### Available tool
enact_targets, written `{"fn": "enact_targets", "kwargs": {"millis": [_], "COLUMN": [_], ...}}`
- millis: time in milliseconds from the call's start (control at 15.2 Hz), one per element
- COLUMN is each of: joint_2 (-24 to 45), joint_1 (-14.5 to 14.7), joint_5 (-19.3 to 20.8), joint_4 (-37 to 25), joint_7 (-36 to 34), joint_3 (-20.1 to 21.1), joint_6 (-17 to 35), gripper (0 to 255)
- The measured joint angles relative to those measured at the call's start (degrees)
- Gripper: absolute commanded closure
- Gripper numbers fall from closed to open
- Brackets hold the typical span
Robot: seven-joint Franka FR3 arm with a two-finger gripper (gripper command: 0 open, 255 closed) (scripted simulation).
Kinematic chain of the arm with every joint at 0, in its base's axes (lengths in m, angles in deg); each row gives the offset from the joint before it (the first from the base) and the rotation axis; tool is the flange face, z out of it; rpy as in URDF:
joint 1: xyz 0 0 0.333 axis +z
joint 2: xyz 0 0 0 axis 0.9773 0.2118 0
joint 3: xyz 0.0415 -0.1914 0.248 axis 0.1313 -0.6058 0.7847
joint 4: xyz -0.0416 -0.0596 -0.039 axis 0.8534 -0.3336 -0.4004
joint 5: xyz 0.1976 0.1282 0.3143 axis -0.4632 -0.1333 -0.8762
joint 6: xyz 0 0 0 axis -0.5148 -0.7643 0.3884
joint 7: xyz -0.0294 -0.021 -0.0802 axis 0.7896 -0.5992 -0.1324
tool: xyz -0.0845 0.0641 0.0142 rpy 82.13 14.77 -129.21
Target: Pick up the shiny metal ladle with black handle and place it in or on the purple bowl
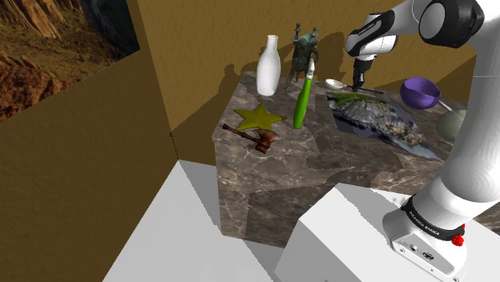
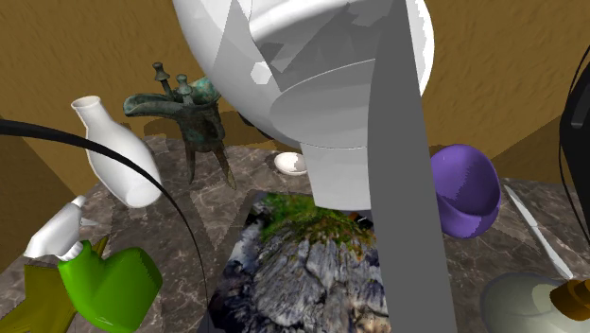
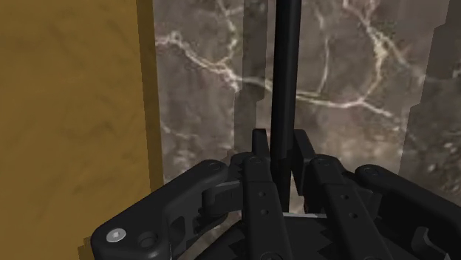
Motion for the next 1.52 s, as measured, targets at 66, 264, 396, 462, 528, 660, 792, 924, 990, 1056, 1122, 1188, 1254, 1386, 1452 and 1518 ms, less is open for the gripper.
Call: {"fn": "enact_targets", "kwargs": {"millis": [66, 264, 396, 462, 528, 660, 792, 924, 990, 1056, 1122, 1188, 1254, 1386, 1452, 1518], "joint_2": [0.0, 0.0, -0.2, -0.5, -0.9, -1.7, -2.2, -2.8, -3.2, -3.5, -3.9, -4.1, -4.5, -4.9, -5.1, -5.3], "joint_1": [0.0, 0.0, 0.1, 0.1, 0.2, 0.4, 0.4, 0.6, 0.6, 0.7, 0.8, 0.8, 1.0, 0.9, 1.0, 1.0], "joint_5": [0.0, 0.0, 0.1, 0.2, 0.4, 0.7, 1.0, 1.3, 1.4, 1.6, 1.7, 1.8, 2.0, 2.2, 2.3, 2.4], "joint_4": [0.0, 0.0, -0.1, -0.3, -0.4, -0.8, -1.8, -2.4, -2.6, -3.1, -3.3, -3.8, -4.1, -5.2, -5.4, -5.9], "joint_7": [0.0, 0.0, 0.0, -0.1, -0.1, -0.2, -0.1, -0.2, -0.2, -0.3, -0.3, -0.3, -0.4, -0.3, -0.3, -0.3], "joint_3": [0.0, 0.0, -0.1, -0.1, -0.2, -0.5, -0.7, -0.8, -0.9, -1.0, -1.1, -1.1, -1.2, -1.3, -1.4, -1.5], "joint_6": [0.0, 0.0, -0.3, -0.7, -1.2, -2.4, -3.8, -5.0, -5.6, -6.3, -6.9, -7.6, -8.2, -9.6, -10.1, -10.8], "gripper": [255, 255, 255, 255, 255, 255, 255, 255, 255, 255, 255, 255, 255, 255, 255, 255]}}
